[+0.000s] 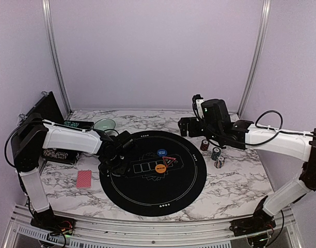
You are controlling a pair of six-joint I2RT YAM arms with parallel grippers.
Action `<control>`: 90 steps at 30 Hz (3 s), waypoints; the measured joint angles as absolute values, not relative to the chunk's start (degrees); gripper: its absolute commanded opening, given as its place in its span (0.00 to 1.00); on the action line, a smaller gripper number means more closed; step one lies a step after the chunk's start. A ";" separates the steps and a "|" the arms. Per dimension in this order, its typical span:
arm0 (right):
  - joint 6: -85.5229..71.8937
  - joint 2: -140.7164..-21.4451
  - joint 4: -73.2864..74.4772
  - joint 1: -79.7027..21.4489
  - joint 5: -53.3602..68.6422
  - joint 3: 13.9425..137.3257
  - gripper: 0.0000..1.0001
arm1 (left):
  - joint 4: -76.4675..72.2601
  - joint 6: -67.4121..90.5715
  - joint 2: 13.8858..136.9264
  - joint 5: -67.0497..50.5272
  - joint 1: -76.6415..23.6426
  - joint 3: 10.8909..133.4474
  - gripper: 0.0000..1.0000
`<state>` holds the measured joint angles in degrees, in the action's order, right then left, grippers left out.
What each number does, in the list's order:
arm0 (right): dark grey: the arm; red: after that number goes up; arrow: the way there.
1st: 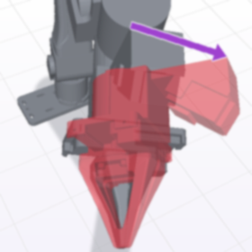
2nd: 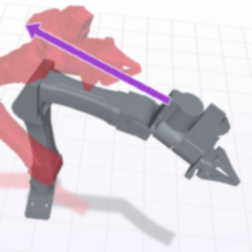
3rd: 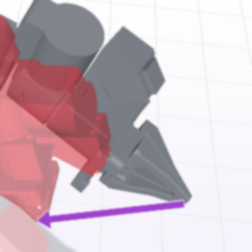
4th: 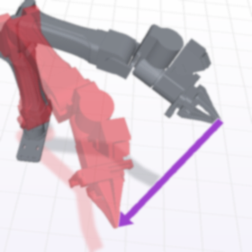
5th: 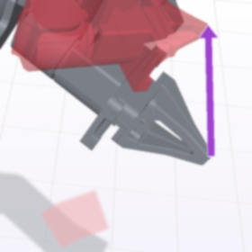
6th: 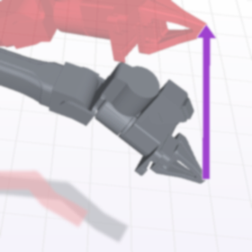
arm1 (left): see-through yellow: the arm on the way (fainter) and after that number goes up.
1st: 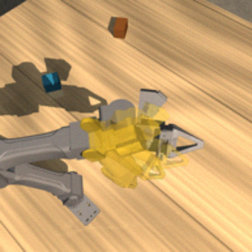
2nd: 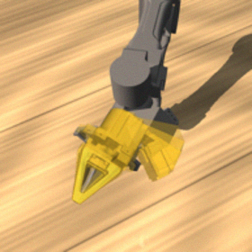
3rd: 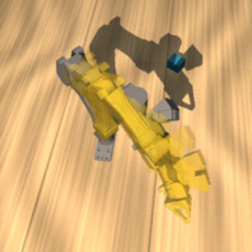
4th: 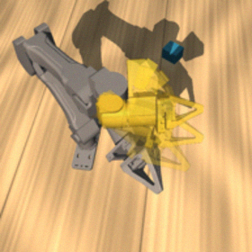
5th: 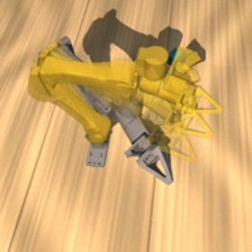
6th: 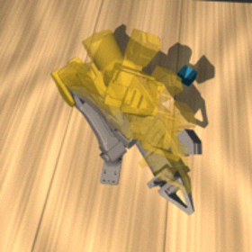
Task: Distribute texas hold em gaming equipment
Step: Move the dealer button to the dealer area, then move the small blind button to the small blind area.
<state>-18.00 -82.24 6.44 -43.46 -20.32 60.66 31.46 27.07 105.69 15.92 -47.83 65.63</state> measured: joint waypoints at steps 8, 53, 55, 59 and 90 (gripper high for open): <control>-17.96 -85.91 8.14 -43.46 -18.31 64.25 0.98 | 29.56 27.14 104.18 15.90 -47.35 63.35 0.77; -22.68 -129.05 38.13 -46.00 -7.77 100.36 0.65 | 29.17 17.39 83.57 3.33 -34.00 68.49 0.99; -22.85 -129.84 38.37 -46.15 -8.29 101.06 0.61 | 29.15 17.21 83.44 3.18 -33.80 68.36 0.99; -23.49 -130.06 38.61 -46.57 -9.06 101.45 0.55 | 29.17 16.84 83.44 2.92 -33.56 67.70 0.99; -23.99 -143.22 39.68 -45.80 -9.89 122.21 0.43 | 28.84 15.03 83.44 0.47 -31.48 65.78 0.99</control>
